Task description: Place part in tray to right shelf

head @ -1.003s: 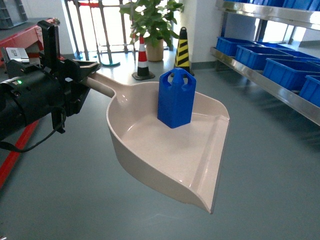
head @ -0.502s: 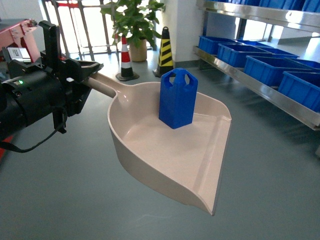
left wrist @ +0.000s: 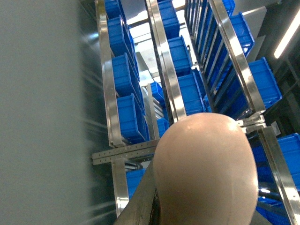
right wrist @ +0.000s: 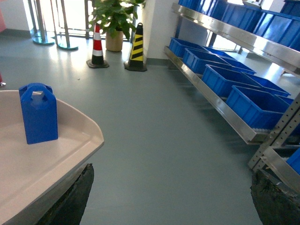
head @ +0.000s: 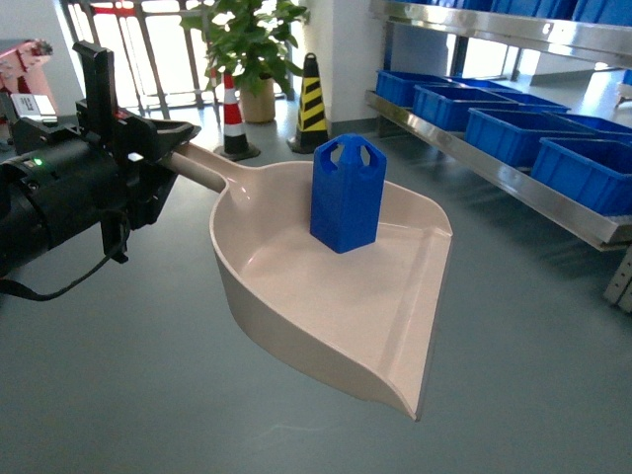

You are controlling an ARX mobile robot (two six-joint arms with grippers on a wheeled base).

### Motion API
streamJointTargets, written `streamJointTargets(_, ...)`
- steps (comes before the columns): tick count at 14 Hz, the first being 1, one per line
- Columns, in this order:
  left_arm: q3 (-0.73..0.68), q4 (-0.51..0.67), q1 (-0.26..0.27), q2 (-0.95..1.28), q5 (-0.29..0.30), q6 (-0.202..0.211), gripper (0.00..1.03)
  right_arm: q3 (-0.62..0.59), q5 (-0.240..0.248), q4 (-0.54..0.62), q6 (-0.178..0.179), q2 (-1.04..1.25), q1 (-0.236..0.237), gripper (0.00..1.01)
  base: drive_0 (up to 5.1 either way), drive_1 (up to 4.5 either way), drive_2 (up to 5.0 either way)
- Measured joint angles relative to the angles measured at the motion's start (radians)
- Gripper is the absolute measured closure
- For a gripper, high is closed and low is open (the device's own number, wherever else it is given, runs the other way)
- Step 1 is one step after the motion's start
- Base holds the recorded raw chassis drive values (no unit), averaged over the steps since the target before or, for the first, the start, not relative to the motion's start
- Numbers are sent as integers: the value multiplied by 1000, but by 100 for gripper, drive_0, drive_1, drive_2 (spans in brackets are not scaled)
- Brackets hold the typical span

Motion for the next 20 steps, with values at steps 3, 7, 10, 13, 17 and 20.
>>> streamJointTargets(3, 0, 0, 0, 0, 2, 0, 87, 0, 0, 0, 0, 0, 0, 3, -157, -157, -157)
streamJointTargets(7, 0, 0, 0, 0, 2, 0, 87, 0, 0, 0, 0, 0, 0, 3, -159, -159, -159)
streamJointTargets(10, 0, 0, 0, 0, 2, 0, 87, 0, 0, 0, 0, 0, 0, 3, -159, -159, -159)
streamJointTargets(13, 0, 0, 0, 0, 2, 0, 87, 0, 0, 0, 0, 0, 0, 3, -168, -168, -168)
streamJointTargets(17, 0, 0, -2, 0, 2, 0, 87, 0, 0, 0, 0, 0, 0, 3, -164, -164, -164)
streamJointTargets(20, 0, 0, -2, 0, 3, 0, 87, 0, 0, 0, 0, 0, 0, 3, -158, -158, -158)
